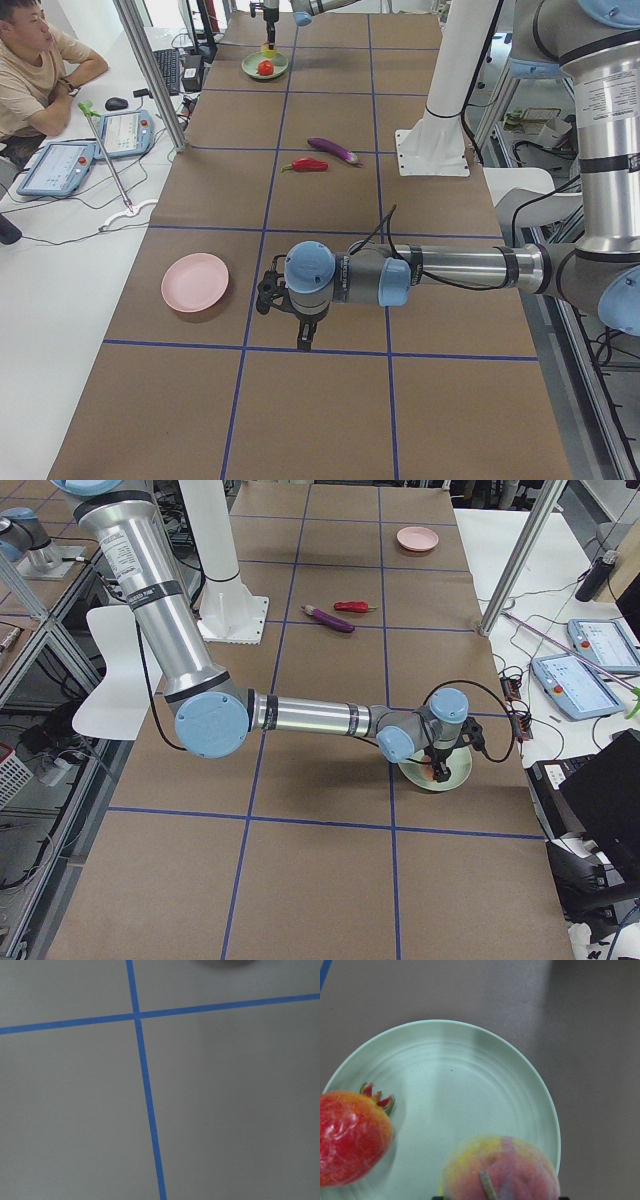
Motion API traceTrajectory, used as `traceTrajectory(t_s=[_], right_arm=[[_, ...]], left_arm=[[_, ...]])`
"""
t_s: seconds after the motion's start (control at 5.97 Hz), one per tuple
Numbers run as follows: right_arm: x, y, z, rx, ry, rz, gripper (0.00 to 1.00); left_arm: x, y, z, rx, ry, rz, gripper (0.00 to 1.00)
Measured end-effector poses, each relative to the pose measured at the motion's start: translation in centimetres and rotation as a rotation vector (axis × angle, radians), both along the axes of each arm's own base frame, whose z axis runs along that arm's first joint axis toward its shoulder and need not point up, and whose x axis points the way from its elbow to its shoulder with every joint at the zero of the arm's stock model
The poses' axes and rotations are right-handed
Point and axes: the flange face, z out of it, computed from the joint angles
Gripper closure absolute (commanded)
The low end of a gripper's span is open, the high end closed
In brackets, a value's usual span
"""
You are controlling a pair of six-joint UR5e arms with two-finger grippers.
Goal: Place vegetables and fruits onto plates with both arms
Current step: 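Carry the peach to the green plate beside the pomegranate, release, then move the left gripper toward the red chili pepper while the right arm withdraws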
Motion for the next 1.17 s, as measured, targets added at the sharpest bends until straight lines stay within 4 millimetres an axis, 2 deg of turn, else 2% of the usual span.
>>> traceTrajectory(t_s=[0.34, 0.5, 0.67, 0.84, 1.01, 1.17], right_arm=[[-0.7, -0.1, -1.0, 0.011, -0.007, -0.001, 0.00], [-0.9, -0.4, -3.2, 0.020, -0.024, 0.020, 0.00], [-1.0, -0.4, -5.2, 0.026, -0.042, 0.042, 0.00], [-1.0, -0.1, -6.0, 0.029, -0.052, 0.050, 0.00], [-0.8, 0.2, -6.1, 0.030, -0.055, 0.053, 0.00], [-0.6, 0.8, -5.9, 0.031, -0.056, 0.054, 0.00]], left_arm=[[0.1, 0.0, 0.0, 0.001, 0.000, 0.004, 0.00], [0.3, -0.4, -0.7, 0.017, 0.001, 0.008, 0.00], [0.7, -1.8, -2.2, 0.063, 0.003, 0.014, 0.00], [1.1, -4.1, -4.5, 0.142, 0.004, 0.020, 0.00], [2.1, -6.4, -6.8, 0.243, 0.009, 0.040, 0.00], [4.5, -8.0, -9.0, 0.350, 0.028, 0.088, 0.00]])
